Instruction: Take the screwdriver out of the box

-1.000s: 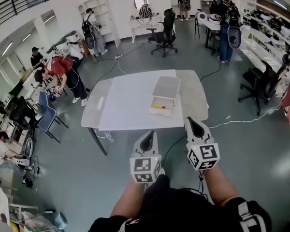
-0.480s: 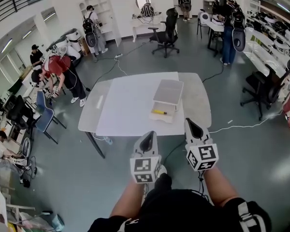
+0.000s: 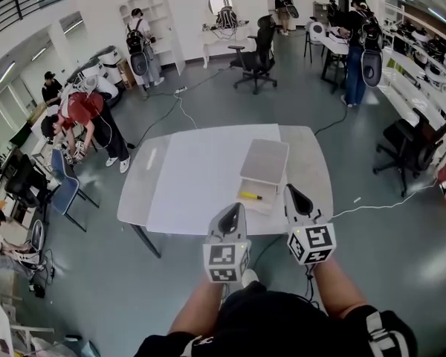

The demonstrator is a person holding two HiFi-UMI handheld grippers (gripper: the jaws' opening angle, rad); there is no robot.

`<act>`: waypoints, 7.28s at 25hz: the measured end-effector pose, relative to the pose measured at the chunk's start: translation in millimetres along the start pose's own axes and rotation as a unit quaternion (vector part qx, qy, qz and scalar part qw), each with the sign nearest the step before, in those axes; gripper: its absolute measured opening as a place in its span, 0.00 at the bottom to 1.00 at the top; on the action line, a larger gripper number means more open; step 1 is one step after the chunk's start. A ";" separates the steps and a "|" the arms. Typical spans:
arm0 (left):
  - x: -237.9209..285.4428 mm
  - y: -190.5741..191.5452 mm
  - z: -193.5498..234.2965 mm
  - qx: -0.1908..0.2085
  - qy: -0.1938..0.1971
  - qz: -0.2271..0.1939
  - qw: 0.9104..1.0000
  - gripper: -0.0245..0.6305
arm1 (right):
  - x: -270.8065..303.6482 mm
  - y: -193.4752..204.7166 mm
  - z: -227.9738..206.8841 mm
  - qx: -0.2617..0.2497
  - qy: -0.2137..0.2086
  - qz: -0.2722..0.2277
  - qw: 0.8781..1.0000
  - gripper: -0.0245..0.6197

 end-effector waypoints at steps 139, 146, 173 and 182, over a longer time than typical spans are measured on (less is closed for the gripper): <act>71.5 -14.0 171.2 -0.067 -0.199 0.019 0.977 0.05 | 247.1 148.9 42.7 -0.069 -0.303 0.253 0.916 0.15; 107.4 -10.8 160.8 -0.067 -0.155 0.028 0.985 0.05 | 242.7 83.7 -12.2 -0.053 -0.167 0.143 0.974 0.15; 181.4 -8.1 98.5 -0.043 -0.019 0.053 0.998 0.05 | 161.1 55.9 -126.3 0.004 0.050 0.085 0.995 0.15; 189.0 -7.5 95.3 -0.044 -0.010 0.058 0.997 0.05 | 162.3 57.7 -127.0 -0.008 0.048 0.086 0.995 0.15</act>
Point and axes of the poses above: the fingertips, and each gripper's own axes: x forward along the fingers, z to its left, y out of its underside, the point moved 6 cm from there along -x, backward along the fingers, and after that the axes turned 12 degrees about -x, right-handed, at the moved point
